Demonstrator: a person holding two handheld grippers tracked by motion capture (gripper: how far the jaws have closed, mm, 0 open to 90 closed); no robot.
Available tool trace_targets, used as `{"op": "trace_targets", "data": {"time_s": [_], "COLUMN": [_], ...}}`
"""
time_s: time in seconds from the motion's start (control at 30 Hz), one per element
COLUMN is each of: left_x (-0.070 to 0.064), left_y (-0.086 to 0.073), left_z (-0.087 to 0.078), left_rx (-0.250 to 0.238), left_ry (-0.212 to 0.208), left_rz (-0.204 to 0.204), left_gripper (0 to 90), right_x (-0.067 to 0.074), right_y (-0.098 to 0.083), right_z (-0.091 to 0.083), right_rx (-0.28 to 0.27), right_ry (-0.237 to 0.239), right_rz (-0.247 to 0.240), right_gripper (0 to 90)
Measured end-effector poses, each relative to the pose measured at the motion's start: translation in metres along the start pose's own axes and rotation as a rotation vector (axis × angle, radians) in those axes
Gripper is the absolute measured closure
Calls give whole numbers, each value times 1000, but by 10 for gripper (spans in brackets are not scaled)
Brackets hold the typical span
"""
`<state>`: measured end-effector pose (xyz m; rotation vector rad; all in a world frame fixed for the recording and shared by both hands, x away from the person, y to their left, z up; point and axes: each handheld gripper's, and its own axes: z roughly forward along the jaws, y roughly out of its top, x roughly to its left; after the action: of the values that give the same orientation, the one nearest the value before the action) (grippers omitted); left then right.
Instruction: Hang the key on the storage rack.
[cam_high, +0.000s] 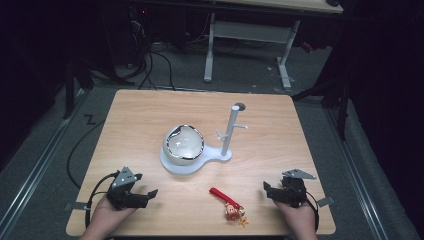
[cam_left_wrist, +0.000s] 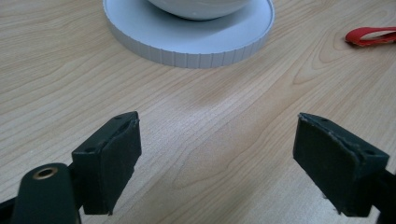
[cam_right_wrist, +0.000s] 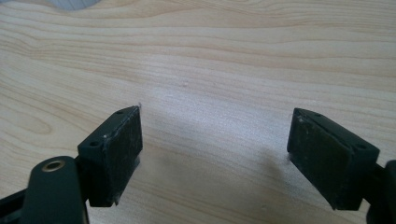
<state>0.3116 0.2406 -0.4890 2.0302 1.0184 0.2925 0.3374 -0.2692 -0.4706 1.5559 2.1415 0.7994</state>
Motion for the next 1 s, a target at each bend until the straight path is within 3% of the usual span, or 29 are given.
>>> {"op": "trace_targets", "data": {"time_s": [0.37,0.5,0.57,0.6,0.67,0.7,0.73,0.77,0.8,0.83,0.87,0.97,1.0], "left_x": [1,2,3,4,4,4,4,4,4,4,5,4,4], "left_y": [-4,-9,-11,-12,-16,-16,-18,-18,-20,-20,-20,-21,-22], "left_z": [-7,-13,-16,-18,-23,-23,-25,-25,-27,-27,-28,-29,-29], "left_rx": [1,-2,-7,-7,-9,-9,-9,-9,-9,-9,-7,-6,-3], "left_ry": [15,30,37,41,53,53,59,59,62,62,64,68,69], "left_rz": [-7,-18,-28,-29,-37,-37,-43,-43,-46,-46,-45,-47,-45], "left_gripper": [160,160,161,161,161,161,161,161,161,161,161,161,161], "right_x": [5,17,33,33,54,54,68,68,82,82,95,107,115], "right_y": [5,12,18,18,25,25,28,28,28,28,27,25,24], "right_z": [-1,-2,-3,-3,-2,-2,0,0,2,2,5,8,12], "right_rx": [-8,-27,-39,-39,-26,-26,-13,-13,6,6,33,64,97], "right_ry": [27,63,125,125,142,142,197,197,251,251,306,344,376], "right_rz": [-15,-64,-99,-99,-137,-137,-171,-171,-204,-204,-245,-280,-295], "right_gripper": [238,277,293,293,272,272,269,269,280,280,295,369,448]}}
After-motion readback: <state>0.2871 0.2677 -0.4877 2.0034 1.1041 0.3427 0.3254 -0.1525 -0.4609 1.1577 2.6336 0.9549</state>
